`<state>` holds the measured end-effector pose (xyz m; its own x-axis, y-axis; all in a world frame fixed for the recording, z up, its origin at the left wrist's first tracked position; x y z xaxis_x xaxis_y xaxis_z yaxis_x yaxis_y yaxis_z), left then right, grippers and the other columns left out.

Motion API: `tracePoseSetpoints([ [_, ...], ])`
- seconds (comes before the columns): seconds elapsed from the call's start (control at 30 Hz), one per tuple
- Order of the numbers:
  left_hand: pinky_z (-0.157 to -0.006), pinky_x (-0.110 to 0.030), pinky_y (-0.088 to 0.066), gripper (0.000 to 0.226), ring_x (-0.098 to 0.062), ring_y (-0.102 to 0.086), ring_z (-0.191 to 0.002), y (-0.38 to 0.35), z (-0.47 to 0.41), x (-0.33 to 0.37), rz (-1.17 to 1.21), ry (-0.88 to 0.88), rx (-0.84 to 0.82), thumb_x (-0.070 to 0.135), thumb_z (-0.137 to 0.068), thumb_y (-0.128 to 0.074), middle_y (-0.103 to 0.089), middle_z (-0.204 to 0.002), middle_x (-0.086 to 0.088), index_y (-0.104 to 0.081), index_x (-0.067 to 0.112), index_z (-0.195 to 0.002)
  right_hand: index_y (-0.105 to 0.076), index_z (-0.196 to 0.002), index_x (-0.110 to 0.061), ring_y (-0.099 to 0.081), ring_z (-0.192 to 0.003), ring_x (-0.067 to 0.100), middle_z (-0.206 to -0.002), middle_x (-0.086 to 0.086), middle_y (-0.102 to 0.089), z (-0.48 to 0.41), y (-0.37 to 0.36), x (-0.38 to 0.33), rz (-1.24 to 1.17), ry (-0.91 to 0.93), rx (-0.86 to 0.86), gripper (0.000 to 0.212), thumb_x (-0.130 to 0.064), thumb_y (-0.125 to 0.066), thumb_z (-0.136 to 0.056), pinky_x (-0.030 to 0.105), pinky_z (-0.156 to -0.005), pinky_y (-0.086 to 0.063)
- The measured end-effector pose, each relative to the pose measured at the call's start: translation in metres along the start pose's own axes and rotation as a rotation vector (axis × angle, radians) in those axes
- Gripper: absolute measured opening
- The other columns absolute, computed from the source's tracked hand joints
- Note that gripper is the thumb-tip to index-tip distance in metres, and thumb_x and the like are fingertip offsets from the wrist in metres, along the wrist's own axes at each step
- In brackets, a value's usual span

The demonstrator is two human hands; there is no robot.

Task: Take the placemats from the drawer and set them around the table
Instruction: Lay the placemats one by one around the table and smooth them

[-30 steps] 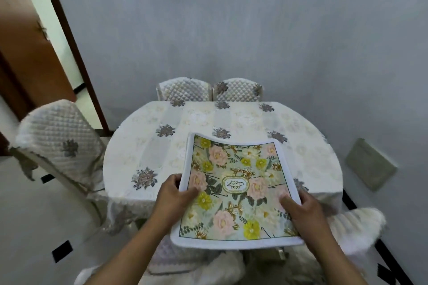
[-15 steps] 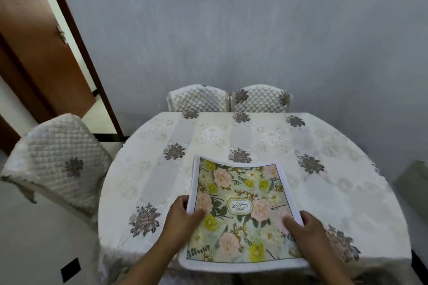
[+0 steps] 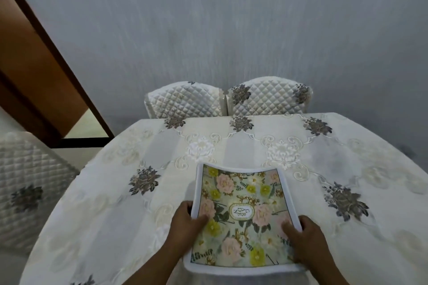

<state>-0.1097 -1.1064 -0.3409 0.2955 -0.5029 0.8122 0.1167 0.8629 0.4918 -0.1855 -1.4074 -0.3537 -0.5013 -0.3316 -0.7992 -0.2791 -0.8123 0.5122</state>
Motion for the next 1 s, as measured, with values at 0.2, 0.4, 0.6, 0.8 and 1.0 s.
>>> tracePoseSetpoints([
  [0.2,-0.052,-0.012,-0.048,0.034,-0.003,-0.066,-0.075,-0.024,-0.079,0.016,-0.02,-0.077,0.03,0.027,-0.078,-0.077,-0.067,-0.093,0.008,-0.055,0.022,-0.104,-0.058,-0.068,-0.014,-0.058,-0.053,0.021,-0.059,0.006,-0.061,-0.076,-0.018,-0.004,0.03,0.084,0.047,0.028,-0.035,-0.07,-0.084,0.028,-0.048,-0.039],
  [0.4,-0.072,-0.031,-0.049,0.051,-0.022,-0.06,-0.09,-0.054,-0.102,-0.007,-0.227,-0.013,0.103,0.04,-0.078,-0.076,-0.059,-0.101,-0.005,-0.051,0.011,-0.111,-0.049,-0.073,-0.013,-0.054,-0.063,0.023,-0.068,0.004,-0.056,-0.097,-0.036,0.023,0.224,0.09,0.103,0.035,-0.042,-0.065,-0.085,0.033,-0.055,-0.037],
  [0.6,-0.085,-0.041,-0.043,0.057,-0.032,-0.05,-0.104,-0.06,-0.095,-0.004,-0.385,-0.091,0.232,0.045,-0.077,-0.073,-0.055,-0.11,-0.016,-0.051,0.006,-0.112,-0.048,-0.082,-0.006,-0.051,-0.077,0.033,-0.081,0.015,-0.051,-0.089,-0.043,0.016,0.34,0.183,0.229,0.029,-0.031,-0.064,-0.081,0.041,-0.065,-0.046],
  [0.8,-0.085,-0.039,-0.04,0.05,-0.033,-0.046,-0.108,-0.056,-0.087,0.004,-0.37,-0.098,0.247,0.03,-0.079,-0.072,-0.052,-0.114,-0.017,-0.05,0.006,-0.116,-0.05,-0.083,-0.003,-0.051,-0.078,0.034,-0.083,0.017,-0.052,-0.089,-0.04,0.004,0.345,0.206,0.27,0.028,-0.025,-0.067,-0.079,0.038,-0.063,-0.041],
  [1.0,-0.073,-0.035,-0.049,0.024,-0.028,-0.06,-0.09,-0.047,-0.08,0.017,-0.178,-0.133,0.233,0.017,-0.088,-0.064,-0.059,-0.096,-0.007,-0.048,0.011,-0.105,-0.044,-0.083,-0.012,-0.052,-0.062,0.026,-0.068,0.004,-0.052,-0.087,-0.036,-0.007,0.202,0.202,0.248,0.022,-0.025,-0.061,-0.09,0.035,-0.056,-0.04],
])
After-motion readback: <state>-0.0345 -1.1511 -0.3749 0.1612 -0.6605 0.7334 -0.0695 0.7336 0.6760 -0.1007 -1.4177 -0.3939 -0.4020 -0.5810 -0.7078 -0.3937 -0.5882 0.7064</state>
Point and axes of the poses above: each hand's wrist, its own z-axis away from the middle knuckle, its own y-axis out of the back of the hand, x = y × z, the point moved 1 cm from there along -z, towards the middle knuckle
